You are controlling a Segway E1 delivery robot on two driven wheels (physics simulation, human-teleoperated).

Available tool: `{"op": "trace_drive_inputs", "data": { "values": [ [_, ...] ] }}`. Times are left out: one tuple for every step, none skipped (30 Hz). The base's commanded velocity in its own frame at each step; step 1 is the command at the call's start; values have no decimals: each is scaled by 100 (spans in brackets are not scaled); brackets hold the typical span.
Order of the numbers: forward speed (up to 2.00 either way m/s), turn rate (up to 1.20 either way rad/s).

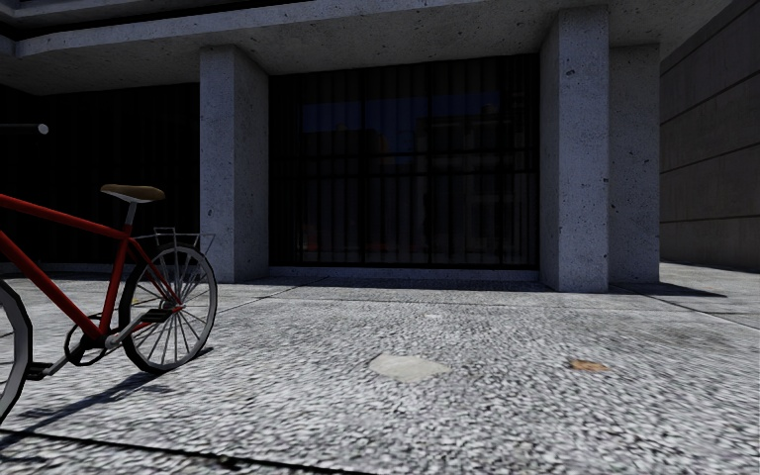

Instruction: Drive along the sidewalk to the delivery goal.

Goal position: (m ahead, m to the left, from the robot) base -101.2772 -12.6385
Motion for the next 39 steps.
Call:
{"op": "trace_drive_inputs", "data": {
  "values": [
    [0, 0],
    [0, 0],
    [0, 0],
    [0, 0],
    [0, 0],
    [0, 0],
    [0, 0],
    [0, 0],
    [0, 0],
    [0, 0],
    [0, 0],
    [0, 0],
    [0, 0],
    [0, 0],
    [0, 0],
    [0, 0],
    [0, 0],
    [0, 0],
    [0, 0],
    [0, 0],
    [0, 0],
    [0, 0],
    [0, 0],
    [0, 0],
    [0, 0],
    [0, 0],
    [0, 0],
    [0, 0],
    [0, 0],
    [0, 0],
    [0, -19],
    [0, -19],
    [0, -28],
    [0, -31],
    [0, -32],
    [0, -32],
    [0, -32],
    [0, -32],
    [0, -32]
  ]
}}
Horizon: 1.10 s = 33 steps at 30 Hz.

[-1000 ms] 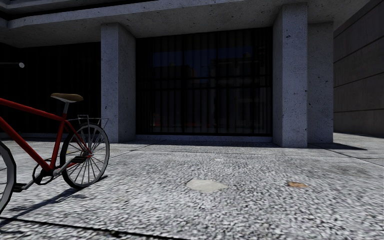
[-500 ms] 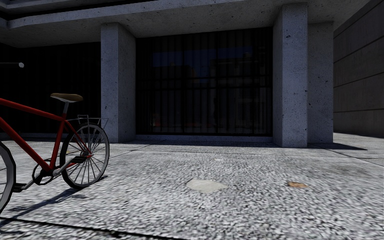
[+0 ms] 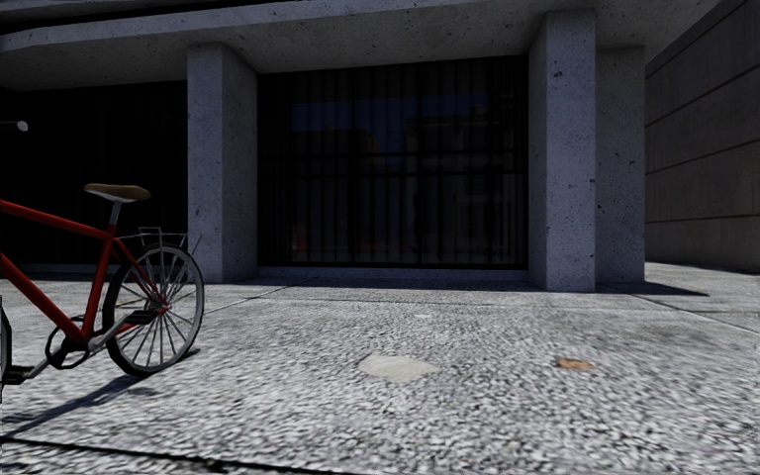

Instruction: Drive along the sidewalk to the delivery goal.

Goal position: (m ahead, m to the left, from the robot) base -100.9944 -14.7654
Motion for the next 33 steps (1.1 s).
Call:
{"op": "trace_drive_inputs", "data": {
  "values": [
    [0, -32],
    [0, -32],
    [0, -32],
    [0, -32],
    [0, -32],
    [0, -32],
    [0, -32],
    [0, -32],
    [0, -32],
    [0, -32],
    [0, -32],
    [0, -32],
    [0, -32],
    [0, -32],
    [0, -32],
    [0, -32],
    [0, -32],
    [0, -32],
    [0, -32],
    [0, -32],
    [0, -32],
    [0, -32],
    [0, -32],
    [0, -32],
    [0, -32],
    [0, -32],
    [0, -32],
    [0, -32],
    [0, -32],
    [0, -32],
    [0, -32],
    [0, -32],
    [0, -32]
  ]
}}
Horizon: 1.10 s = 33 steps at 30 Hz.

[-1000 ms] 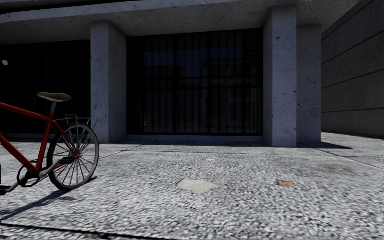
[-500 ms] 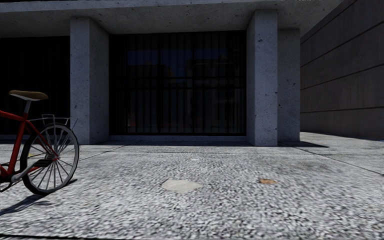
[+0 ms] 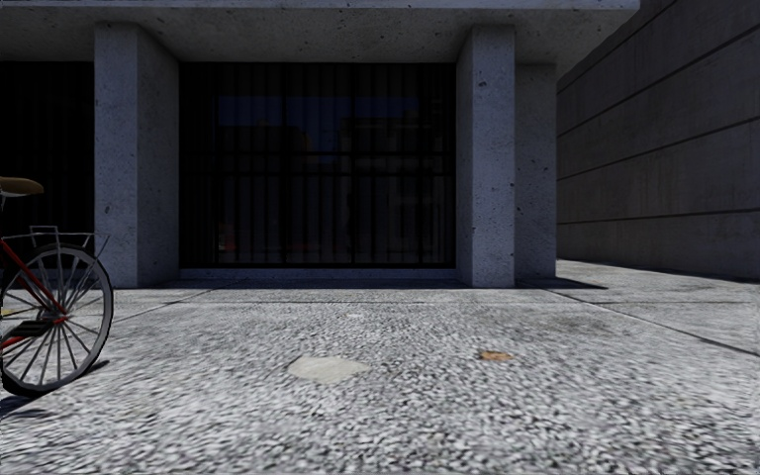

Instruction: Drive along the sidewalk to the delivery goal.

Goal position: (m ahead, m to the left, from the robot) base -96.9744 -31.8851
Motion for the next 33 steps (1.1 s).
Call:
{"op": "trace_drive_inputs", "data": {
  "values": [
    [0, -32],
    [0, -32],
    [0, -32],
    [0, -32],
    [0, -33],
    [0, -36],
    [0, -38],
    [0, -38],
    [0, -38],
    [0, -39],
    [0, -39],
    [0, -39],
    [0, -39],
    [0, -39],
    [0, -39],
    [0, -39],
    [0, -39],
    [0, -39],
    [0, -39],
    [0, -39],
    [0, -39],
    [0, -39],
    [0, -39],
    [0, -39],
    [0, -39],
    [0, -39],
    [0, -39],
    [0, -39],
    [0, -39],
    [0, -39],
    [0, -39],
    [0, -39],
    [0, -39]
  ]
}}
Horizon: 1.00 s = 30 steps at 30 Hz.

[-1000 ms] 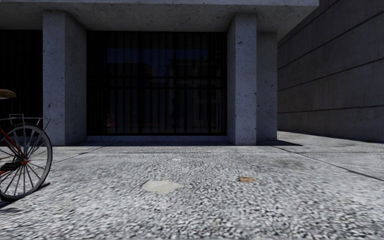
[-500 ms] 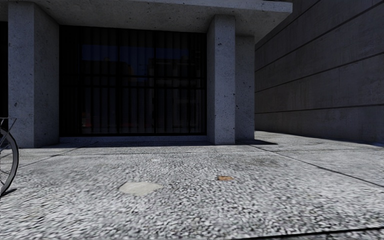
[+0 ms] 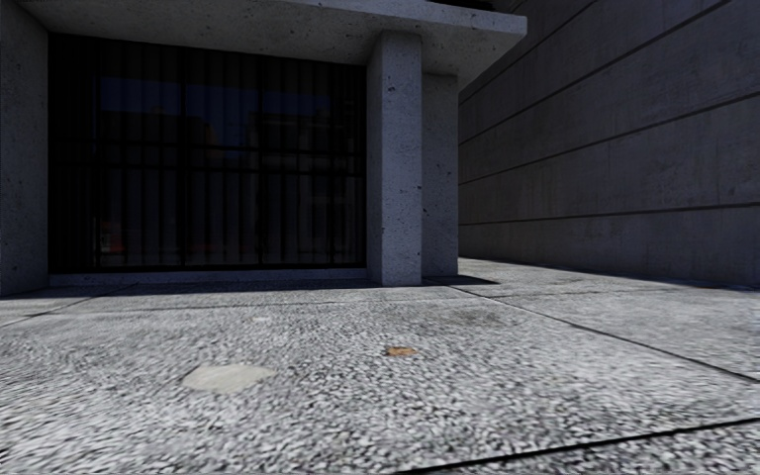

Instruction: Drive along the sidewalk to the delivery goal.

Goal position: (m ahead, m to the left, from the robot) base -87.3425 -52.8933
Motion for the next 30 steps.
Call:
{"op": "trace_drive_inputs", "data": {
  "values": [
    [0, -39],
    [0, -39],
    [0, -39],
    [0, -39],
    [0, -39],
    [0, -39],
    [0, -39],
    [0, -39],
    [0, -39],
    [0, -39],
    [0, -39],
    [0, -39],
    [0, -39],
    [0, -39],
    [0, -39],
    [0, -39],
    [0, -39],
    [0, -39],
    [0, -39],
    [0, -39],
    [0, -39],
    [0, -39],
    [0, -39],
    [0, -39],
    [0, -39],
    [0, -39],
    [0, -39],
    [0, -39],
    [0, -39],
    [0, -39]
  ]
}}
